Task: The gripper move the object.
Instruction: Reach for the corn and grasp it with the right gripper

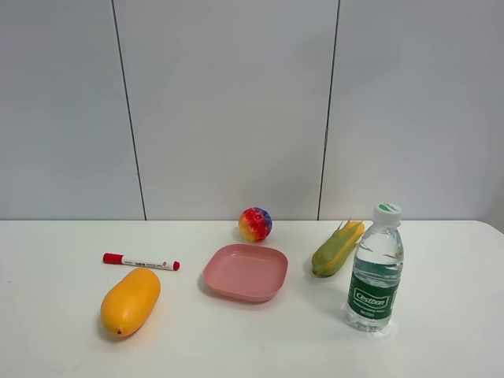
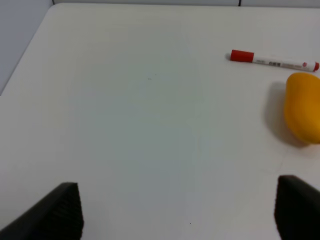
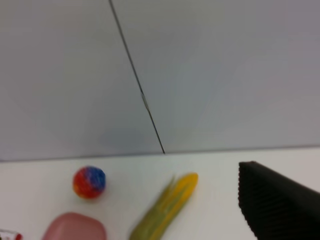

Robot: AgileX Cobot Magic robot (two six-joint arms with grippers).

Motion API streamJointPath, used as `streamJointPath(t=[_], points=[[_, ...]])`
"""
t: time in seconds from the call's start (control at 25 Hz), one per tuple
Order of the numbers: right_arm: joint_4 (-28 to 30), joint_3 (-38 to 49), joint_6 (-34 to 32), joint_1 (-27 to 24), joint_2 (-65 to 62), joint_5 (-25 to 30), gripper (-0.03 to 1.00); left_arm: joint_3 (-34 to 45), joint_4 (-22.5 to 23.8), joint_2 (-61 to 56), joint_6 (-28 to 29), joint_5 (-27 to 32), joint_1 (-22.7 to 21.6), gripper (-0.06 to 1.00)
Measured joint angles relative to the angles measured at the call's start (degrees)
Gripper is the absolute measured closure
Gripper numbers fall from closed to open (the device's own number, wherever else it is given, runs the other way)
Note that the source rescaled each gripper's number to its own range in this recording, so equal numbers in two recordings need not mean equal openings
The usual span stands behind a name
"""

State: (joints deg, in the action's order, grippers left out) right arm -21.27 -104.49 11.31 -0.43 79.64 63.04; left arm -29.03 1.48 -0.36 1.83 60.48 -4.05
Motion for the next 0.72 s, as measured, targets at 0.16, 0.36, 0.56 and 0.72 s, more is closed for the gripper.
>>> streamJointPath(t=[0.16, 0.36, 0.56, 0.72], points=[[4.88, -1.59, -6.13, 3.24, 9.86, 1.91, -0.03, 0.0, 0.0, 0.0, 0.0, 0.0, 0.0, -0.06], [10.35, -1.76, -15.69, 6.64, 22.04, 2.11, -0.03, 0.0, 0.0, 0.0, 0.0, 0.0, 0.0, -0.06], [10.6, -1.76, -20.57, 8.94, 33.7, 0.7, -0.03, 0.0, 0.0, 0.0, 0.0, 0.0, 0.0, -0.06], [9.8, -1.76, -23.81, 10.58, 40.09, -3.35, -0.03, 0.0, 0.0, 0.0, 0.0, 0.0, 0.0, -0.06]])
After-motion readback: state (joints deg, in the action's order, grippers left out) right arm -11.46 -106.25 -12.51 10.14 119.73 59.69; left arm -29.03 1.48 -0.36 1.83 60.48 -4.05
